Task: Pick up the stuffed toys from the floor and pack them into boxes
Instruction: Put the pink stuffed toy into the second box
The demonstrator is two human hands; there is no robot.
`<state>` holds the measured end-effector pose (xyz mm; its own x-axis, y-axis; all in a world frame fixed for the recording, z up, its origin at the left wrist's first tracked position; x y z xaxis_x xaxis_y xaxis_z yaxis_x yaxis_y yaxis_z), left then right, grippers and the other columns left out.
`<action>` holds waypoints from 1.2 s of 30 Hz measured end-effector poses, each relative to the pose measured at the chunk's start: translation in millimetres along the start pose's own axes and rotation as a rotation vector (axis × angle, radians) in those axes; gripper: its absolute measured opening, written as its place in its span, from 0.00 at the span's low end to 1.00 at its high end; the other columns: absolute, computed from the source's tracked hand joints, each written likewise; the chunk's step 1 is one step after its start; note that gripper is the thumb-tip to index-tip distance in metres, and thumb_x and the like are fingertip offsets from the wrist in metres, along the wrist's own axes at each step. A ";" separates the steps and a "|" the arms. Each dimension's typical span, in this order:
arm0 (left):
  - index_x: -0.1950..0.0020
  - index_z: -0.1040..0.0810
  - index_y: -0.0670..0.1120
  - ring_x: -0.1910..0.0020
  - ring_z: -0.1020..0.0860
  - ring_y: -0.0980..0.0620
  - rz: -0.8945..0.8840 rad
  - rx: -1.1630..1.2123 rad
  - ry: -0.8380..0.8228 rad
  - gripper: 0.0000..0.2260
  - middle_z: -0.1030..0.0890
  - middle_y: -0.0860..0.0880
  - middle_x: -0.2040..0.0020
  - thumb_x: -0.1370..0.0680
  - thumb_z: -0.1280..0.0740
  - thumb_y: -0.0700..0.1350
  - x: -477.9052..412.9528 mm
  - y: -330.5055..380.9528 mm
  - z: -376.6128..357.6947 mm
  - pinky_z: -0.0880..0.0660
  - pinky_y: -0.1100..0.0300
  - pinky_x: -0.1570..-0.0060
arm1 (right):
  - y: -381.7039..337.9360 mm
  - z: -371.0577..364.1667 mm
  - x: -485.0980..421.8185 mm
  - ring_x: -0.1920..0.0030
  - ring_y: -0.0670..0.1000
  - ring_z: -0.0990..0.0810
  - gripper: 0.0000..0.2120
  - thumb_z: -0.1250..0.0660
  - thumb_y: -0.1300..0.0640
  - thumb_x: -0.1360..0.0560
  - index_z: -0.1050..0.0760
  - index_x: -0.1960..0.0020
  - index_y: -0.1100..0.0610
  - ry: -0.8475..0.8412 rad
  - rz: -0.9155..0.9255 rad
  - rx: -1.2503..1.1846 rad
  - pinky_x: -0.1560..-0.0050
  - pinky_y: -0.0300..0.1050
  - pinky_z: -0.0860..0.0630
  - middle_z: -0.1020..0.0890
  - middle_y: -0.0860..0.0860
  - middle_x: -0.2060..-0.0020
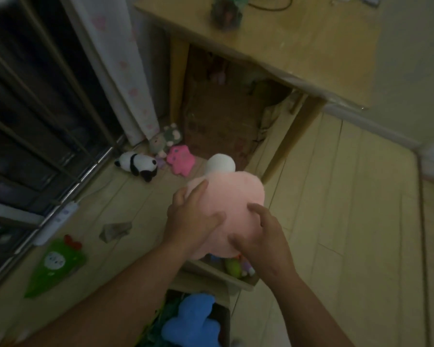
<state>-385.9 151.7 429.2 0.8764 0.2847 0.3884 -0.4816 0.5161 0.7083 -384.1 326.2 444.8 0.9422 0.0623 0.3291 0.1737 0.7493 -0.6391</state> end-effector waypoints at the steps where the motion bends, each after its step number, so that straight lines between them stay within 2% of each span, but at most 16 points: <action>1: 0.28 0.45 0.67 0.32 0.36 0.44 0.008 -0.001 0.005 0.36 0.44 0.53 0.28 0.31 0.31 0.59 3.7 2.4 -8.1 0.30 0.49 0.41 | 7.7 3.2 -1.2 0.44 0.44 0.32 0.35 0.25 0.46 0.34 0.39 0.34 0.37 -0.013 0.001 -0.002 0.47 0.41 0.27 0.31 0.46 0.39; 4: 0.27 0.45 0.66 0.32 0.36 0.44 0.027 0.007 0.042 0.36 0.44 0.53 0.27 0.31 0.31 0.59 8.1 4.6 -30.7 0.29 0.46 0.40 | 27.8 10.2 -6.8 0.45 0.44 0.33 0.35 0.26 0.46 0.33 0.40 0.32 0.37 -0.057 0.026 -0.007 0.49 0.38 0.30 0.32 0.46 0.38; 11: 0.26 0.43 0.62 0.26 0.41 0.44 0.068 0.023 0.033 0.34 0.47 0.52 0.23 0.28 0.32 0.57 14.6 3.2 -61.1 0.34 0.45 0.33 | 66.2 17.9 -11.2 0.42 0.46 0.29 0.34 0.29 0.43 0.31 0.41 0.30 0.38 -0.083 0.060 0.081 0.45 0.40 0.28 0.29 0.45 0.36; 14: 0.28 0.38 0.60 0.24 0.46 0.48 0.049 0.034 0.071 0.27 0.45 0.53 0.23 0.26 0.33 0.54 21.7 -6.1 -54.5 0.38 0.47 0.32 | 78.6 16.4 -0.2 0.48 0.39 0.29 0.29 0.31 0.45 0.28 0.38 0.30 0.39 -0.085 0.043 0.056 0.57 0.27 0.34 0.28 0.38 0.40; 15: 0.29 0.37 0.60 0.24 0.46 0.48 0.052 0.050 0.077 0.25 0.44 0.53 0.23 0.25 0.34 0.54 24.3 -10.3 -51.0 0.39 0.47 0.33 | 82.5 13.3 3.9 0.48 0.38 0.29 0.26 0.31 0.45 0.28 0.36 0.33 0.39 -0.093 0.026 0.047 0.59 0.26 0.36 0.27 0.37 0.42; 17: 0.28 0.39 0.62 0.24 0.46 0.47 0.060 0.039 0.061 0.25 0.46 0.52 0.23 0.24 0.35 0.55 31.1 -19.6 -46.5 0.39 0.47 0.32 | 90.4 3.4 11.2 0.47 0.40 0.26 0.24 0.33 0.42 0.29 0.34 0.35 0.38 -0.094 -0.017 0.022 0.56 0.30 0.32 0.24 0.38 0.42; 20: 0.26 0.41 0.60 0.25 0.44 0.48 0.030 0.046 0.018 0.28 0.45 0.52 0.23 0.24 0.34 0.56 42.2 -24.4 -43.3 0.39 0.48 0.31 | 89.6 -7.1 20.5 0.44 0.45 0.24 0.25 0.34 0.43 0.29 0.35 0.32 0.38 -0.085 -0.040 0.014 0.48 0.41 0.24 0.23 0.42 0.40; 23: 0.24 0.42 0.56 0.25 0.44 0.50 0.002 0.070 -0.008 0.32 0.44 0.52 0.23 0.25 0.33 0.55 46.5 -22.8 -40.3 0.40 0.50 0.30 | 76.1 -6.0 21.3 0.41 0.45 0.26 0.27 0.33 0.45 0.27 0.35 0.30 0.41 -0.061 -0.004 0.014 0.46 0.40 0.28 0.25 0.44 0.36; 26: 0.25 0.42 0.56 0.25 0.43 0.51 -0.026 0.077 0.003 0.32 0.43 0.52 0.23 0.26 0.32 0.53 49.4 -17.4 -34.8 0.40 0.53 0.32 | 60.6 1.1 18.3 0.39 0.46 0.27 0.27 0.33 0.46 0.27 0.34 0.30 0.43 -0.038 0.042 0.040 0.43 0.40 0.30 0.25 0.44 0.35; 30: 0.27 0.36 0.54 0.34 0.37 0.58 -0.102 0.117 0.033 0.26 0.37 0.53 0.27 0.24 0.33 0.49 50.4 -6.5 -18.7 0.38 0.62 0.43 | 37.3 14.1 17.3 0.41 0.44 0.28 0.25 0.34 0.47 0.26 0.34 0.30 0.43 -0.008 0.065 0.053 0.46 0.37 0.34 0.26 0.44 0.35; 33: 0.26 0.38 0.55 0.30 0.39 0.55 -0.107 0.158 0.055 0.28 0.38 0.53 0.26 0.24 0.33 0.50 45.8 -6.1 -1.7 0.39 0.61 0.41 | 16.2 16.4 16.8 0.39 0.44 0.29 0.25 0.34 0.46 0.26 0.34 0.30 0.41 0.005 0.072 0.056 0.44 0.39 0.33 0.27 0.43 0.34; 36: 0.25 0.41 0.57 0.29 0.37 0.53 -0.104 0.177 0.094 0.31 0.39 0.54 0.26 0.26 0.31 0.51 39.6 -8.1 24.4 0.37 0.60 0.40 | -14.8 13.2 16.4 0.35 0.46 0.29 0.25 0.35 0.44 0.26 0.35 0.31 0.39 0.008 0.075 0.067 0.38 0.44 0.30 0.28 0.42 0.33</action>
<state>-347.2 139.1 453.2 0.9136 0.3152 0.2569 -0.3733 0.3995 0.8373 -375.0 324.8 468.9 0.9542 0.1144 0.2765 0.0837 0.7851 -0.6137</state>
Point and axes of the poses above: each hand's wrist, its own x-axis away from the middle knuckle, its own z-axis out of the back of the hand, y = z × x, the point moved 1 cm from there along -x, towards the middle knuckle
